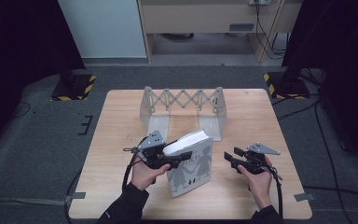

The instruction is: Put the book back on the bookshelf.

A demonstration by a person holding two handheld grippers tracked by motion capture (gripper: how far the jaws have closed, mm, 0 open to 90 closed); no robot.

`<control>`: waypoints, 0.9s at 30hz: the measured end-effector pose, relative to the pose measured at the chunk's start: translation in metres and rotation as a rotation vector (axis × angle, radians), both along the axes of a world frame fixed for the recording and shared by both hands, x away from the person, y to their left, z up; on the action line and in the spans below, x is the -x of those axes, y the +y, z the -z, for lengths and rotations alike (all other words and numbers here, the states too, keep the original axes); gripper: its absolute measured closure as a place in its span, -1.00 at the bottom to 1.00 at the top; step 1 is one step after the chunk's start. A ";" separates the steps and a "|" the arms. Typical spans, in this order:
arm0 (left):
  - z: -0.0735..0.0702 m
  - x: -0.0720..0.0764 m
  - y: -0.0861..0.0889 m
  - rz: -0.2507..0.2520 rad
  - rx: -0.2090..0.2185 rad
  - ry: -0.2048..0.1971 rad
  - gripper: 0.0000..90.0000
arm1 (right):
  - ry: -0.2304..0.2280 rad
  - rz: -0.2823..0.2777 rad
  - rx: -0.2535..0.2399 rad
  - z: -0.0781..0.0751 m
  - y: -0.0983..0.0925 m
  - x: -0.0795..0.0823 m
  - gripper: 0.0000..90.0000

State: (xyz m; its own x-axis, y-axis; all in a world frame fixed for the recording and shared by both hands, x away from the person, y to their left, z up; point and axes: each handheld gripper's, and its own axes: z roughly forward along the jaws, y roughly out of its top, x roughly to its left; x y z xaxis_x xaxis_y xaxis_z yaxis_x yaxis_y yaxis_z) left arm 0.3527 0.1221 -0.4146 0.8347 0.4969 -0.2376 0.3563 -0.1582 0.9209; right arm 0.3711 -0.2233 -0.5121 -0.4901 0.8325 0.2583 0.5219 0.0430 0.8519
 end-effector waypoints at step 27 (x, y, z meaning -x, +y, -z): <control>-0.036 0.001 0.023 -0.157 -0.109 -0.012 0.09 | -0.009 0.006 -0.004 -0.001 -0.004 0.000 -0.02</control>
